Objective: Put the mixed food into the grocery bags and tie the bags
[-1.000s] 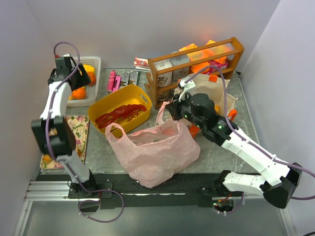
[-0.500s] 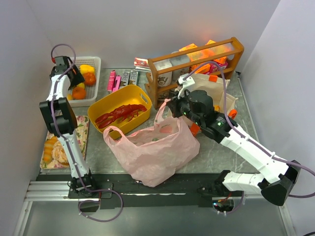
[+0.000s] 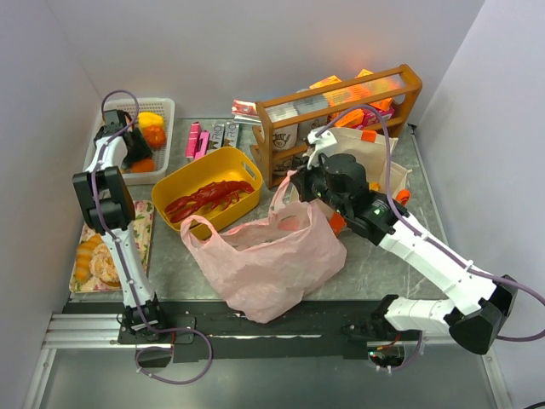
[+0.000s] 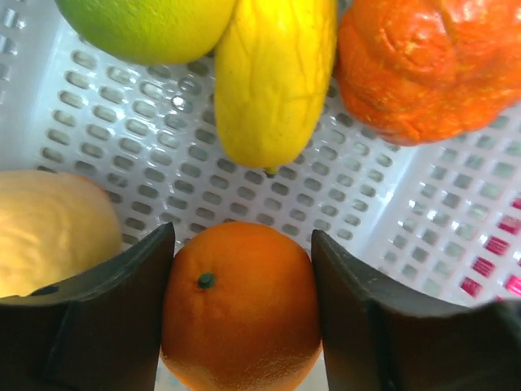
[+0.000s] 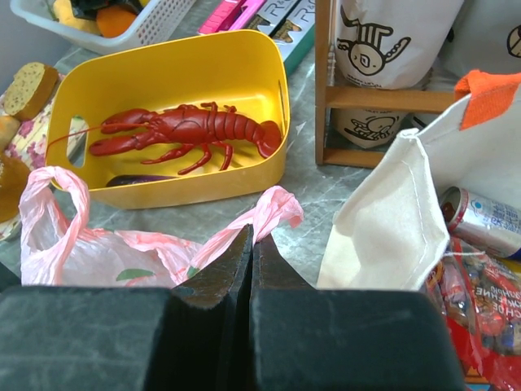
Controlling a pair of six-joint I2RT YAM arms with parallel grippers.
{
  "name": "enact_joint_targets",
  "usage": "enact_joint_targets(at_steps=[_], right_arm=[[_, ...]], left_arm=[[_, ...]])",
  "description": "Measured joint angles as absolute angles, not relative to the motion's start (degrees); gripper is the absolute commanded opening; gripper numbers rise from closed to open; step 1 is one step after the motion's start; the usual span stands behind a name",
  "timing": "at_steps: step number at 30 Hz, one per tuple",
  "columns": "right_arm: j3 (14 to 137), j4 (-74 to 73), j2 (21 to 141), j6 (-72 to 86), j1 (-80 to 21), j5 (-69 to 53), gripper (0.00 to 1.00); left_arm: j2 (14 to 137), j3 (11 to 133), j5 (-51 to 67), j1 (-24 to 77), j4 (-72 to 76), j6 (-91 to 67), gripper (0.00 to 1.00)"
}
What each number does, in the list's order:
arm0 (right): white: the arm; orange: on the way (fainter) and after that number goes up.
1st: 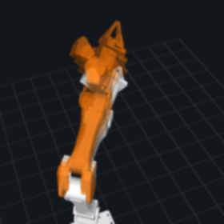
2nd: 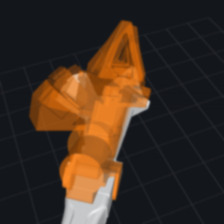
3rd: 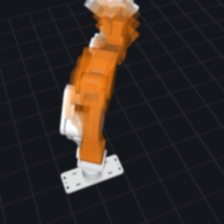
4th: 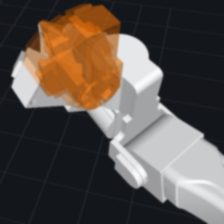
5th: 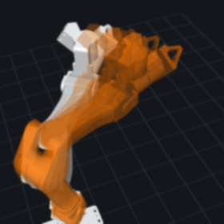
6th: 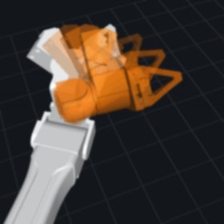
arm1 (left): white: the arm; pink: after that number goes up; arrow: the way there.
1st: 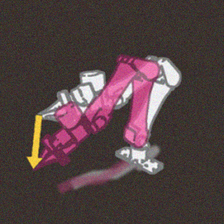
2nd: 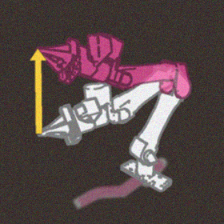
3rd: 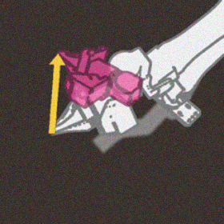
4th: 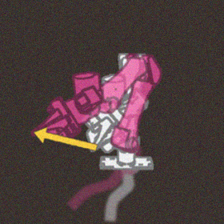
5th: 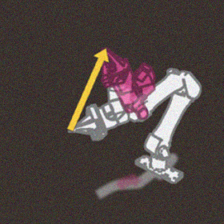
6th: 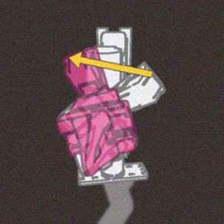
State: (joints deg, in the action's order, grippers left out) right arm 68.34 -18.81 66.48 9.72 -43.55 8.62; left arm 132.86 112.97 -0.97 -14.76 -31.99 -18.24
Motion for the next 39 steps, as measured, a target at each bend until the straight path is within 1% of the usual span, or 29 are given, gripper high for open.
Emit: enact_joint_targets(at_steps=[4, 6, 9, 11, 13, 14, 18, 22, 26, 28, 32, 39], right_arm=[[68.9, -18.9, 67.1, 9.4, -43.5, 8.5, 0.0], [69.4, -18.9, 67.4, 9.3, -43.5, 8.5, 0.0], [69.5, -18.8, 67.4, 9.3, -43.4, 8.5, 0.0], [69.5, -18.9, 67.4, 9.3, -43.3, 8.4, 0.0], [69.5, -18.9, 67.4, 9.3, -43.1, 8.3, 0.0], [69.5, -18.9, 67.4, 9.3, -43.1, 8.3, 0.0], [69.5, -18.9, 67.4, 9.5, -42.9, 7.8, 0.0], [69.5, -18.9, 67.2, 9.8, -42.8, 7.6, 0.0], [69.5, -18.8, 66.7, 10.1, -42.8, 7.5, 0.0], [69.3, -18.8, 66.1, 10.4, -42.8, 7.5, 0.0], [68.9, -18.7, 65.0, 11.1, -42.8, 7.4, 0.0], [67.8, -18.9, 63.4, 11.6, -42.8, 7.5, 0.0]], left_arm=[[128.6, 107.9, 2.9, -14.7, -30.4, -18.2, 0.3], [122.9, 102.4, 5.5, -14.3, -29.6, -18.8, 0.3], [110.9, 94.5, 8.8, -11.7, -26.0, -19.7, 0.31], [101.7, 90.6, 10.9, -7.6, -22.8, -20.3, 0.3], [93.6, 87.2, 13.8, -1.6, -18.4, -20.8, 0.31], [88.8, 84.6, 15.9, 3.2, -14.8, -21.6, 0.32], [78.2, 74.7, 27.7, 17.8, -5.1, -24.2, 0.31], [76.5, 68.1, 34.6, 24.1, -4.5, -25.2, 0.31], [76.8, 63.0, 37.5, 28.1, -7.0, -26.0, 0.32], [76.8, 62.2, 38.6, 29.8, -7.6, -26.2, 0.34], [76.9, 62.6, 39.7, 33.9, -8.6, -25.7, 0.33], [80.4, 67.5, 41.1, 40.3, -12.0, -23.3, 0.35]])
